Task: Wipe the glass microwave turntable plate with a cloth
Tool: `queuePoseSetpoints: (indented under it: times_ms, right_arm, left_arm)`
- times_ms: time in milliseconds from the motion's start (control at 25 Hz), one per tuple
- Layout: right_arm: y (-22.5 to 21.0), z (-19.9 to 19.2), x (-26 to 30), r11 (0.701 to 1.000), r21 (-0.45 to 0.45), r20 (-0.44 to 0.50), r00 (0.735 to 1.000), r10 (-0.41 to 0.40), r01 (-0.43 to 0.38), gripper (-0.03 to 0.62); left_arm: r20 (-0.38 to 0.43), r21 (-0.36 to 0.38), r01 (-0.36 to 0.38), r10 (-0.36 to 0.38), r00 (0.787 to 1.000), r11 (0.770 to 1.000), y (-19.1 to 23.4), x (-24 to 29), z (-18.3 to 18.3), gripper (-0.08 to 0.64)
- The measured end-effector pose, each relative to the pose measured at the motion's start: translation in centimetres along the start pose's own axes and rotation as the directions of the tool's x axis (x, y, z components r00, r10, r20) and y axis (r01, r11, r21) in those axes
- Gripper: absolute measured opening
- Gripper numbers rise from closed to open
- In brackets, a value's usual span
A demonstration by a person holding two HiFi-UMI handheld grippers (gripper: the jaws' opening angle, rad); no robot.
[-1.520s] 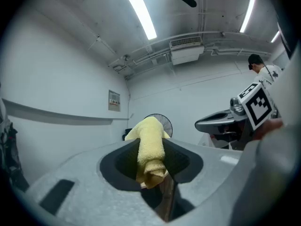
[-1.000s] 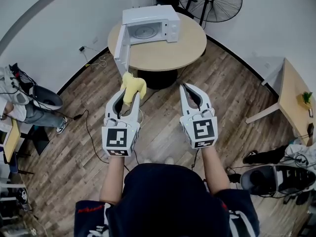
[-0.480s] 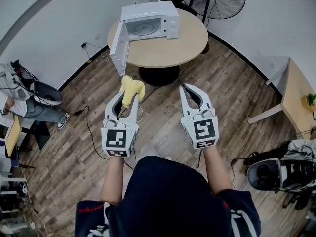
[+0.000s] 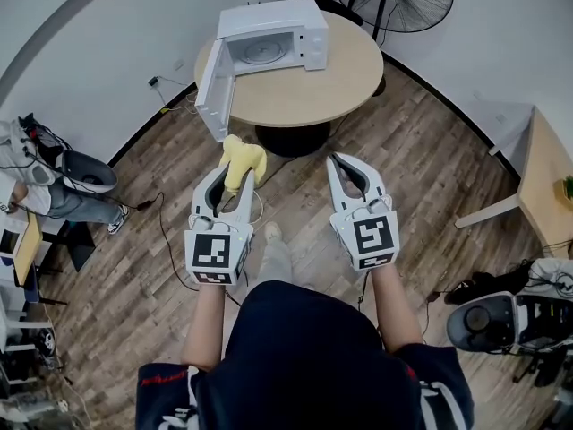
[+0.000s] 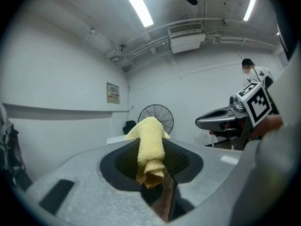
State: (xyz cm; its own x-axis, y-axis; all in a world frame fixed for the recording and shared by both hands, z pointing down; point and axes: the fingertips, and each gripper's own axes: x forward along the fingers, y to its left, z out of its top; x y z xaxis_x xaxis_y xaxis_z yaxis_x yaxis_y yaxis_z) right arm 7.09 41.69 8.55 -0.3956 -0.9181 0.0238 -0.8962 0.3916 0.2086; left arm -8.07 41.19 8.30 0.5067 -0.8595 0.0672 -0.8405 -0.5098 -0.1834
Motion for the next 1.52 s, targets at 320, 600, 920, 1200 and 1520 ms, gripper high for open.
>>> queuePoseSetpoints:
  times_ms: [320, 600, 920, 1200, 1520]
  right_arm:
    - [-2.4, -1.2, 7.7, 1.0, 0.006, -0.028, 1.0, 0.009, -0.009, 0.011]
    - [-4.4, -1.7, 16.6, 1.0, 0.006, -0.077, 0.997, -0.013, 0.013, 0.011]
    - [-5.8, -2.8, 26.9, 1.0, 0.013, -0.137, 0.99, -0.021, 0.023, 0.011]
    - [-7.3, -4.7, 33.2, 0.999, 0.022, -0.178, 0.984, -0.03, 0.035, 0.011]
    - [-9.2, -8.0, 37.9, 0.999, 0.041, -0.242, 0.97, 0.001, 0.009, 0.011]
  left_arm:
    - [-0.01, 0.011, 0.017, -0.017, 1.0, 1.0, 4.1, 6.8, -1.0, 0.133]
    - [-0.02, -0.011, 0.064, -0.064, 0.998, 0.998, 10.0, 14.5, -1.6, 0.133]
    - [-0.032, -0.05, 0.132, -0.133, 0.991, 0.99, 15.9, 22.7, -2.8, 0.133]
    - [-0.054, -0.101, 0.19, -0.196, 0.979, 0.976, 18.4, 28.4, -4.6, 0.133]
    - [-0.097, -0.136, 0.227, -0.241, 0.966, 0.964, 18.2, 33.0, -7.5, 0.133]
